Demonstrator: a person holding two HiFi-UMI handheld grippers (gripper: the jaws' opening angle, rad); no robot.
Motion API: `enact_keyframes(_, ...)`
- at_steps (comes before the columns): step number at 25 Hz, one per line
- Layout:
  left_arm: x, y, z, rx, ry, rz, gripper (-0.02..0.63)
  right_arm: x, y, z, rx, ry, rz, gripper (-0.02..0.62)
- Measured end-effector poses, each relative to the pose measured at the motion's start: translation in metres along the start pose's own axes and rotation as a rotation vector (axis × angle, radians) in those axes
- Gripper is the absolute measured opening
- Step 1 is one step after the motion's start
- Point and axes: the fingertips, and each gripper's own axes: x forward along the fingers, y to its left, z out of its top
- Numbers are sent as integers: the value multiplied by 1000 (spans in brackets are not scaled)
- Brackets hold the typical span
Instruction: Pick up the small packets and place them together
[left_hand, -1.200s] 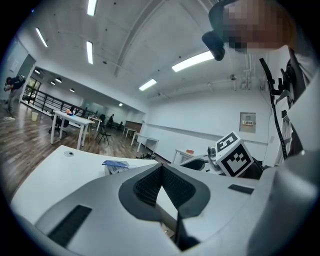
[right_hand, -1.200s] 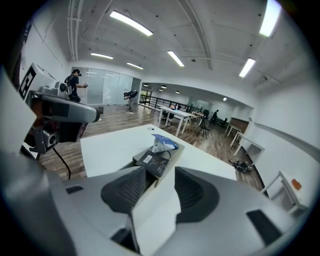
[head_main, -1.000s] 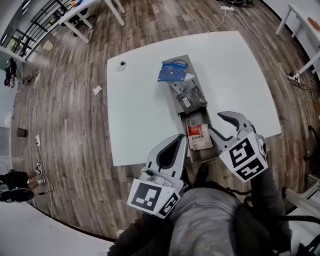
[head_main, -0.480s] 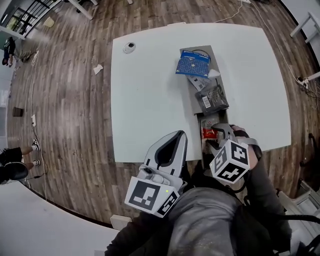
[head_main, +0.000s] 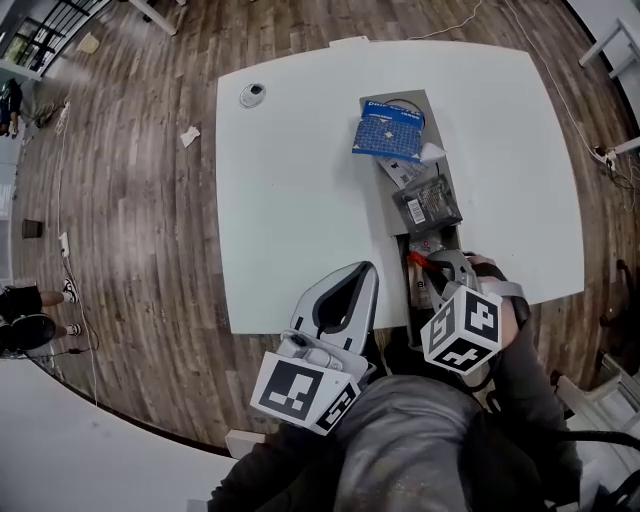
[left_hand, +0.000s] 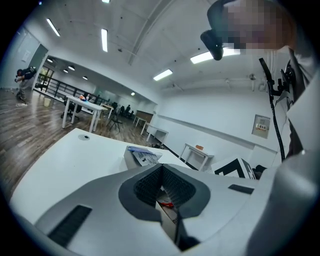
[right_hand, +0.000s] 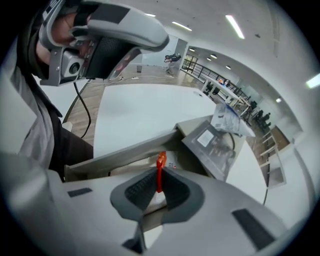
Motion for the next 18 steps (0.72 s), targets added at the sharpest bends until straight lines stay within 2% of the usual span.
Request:
enact_keyframes(5,-6,-27,8,42,-15,-28,3,-23,4,5,9,-52,-32,26)
enact_keyframes(13,-23,-96,18,142,-76,-83,3,-83,13,8,38,-208,-130,26)
enact_keyframes(18,-33,-122,15,168,-89,-95,3,-103,19,2,38,-243,-160,26)
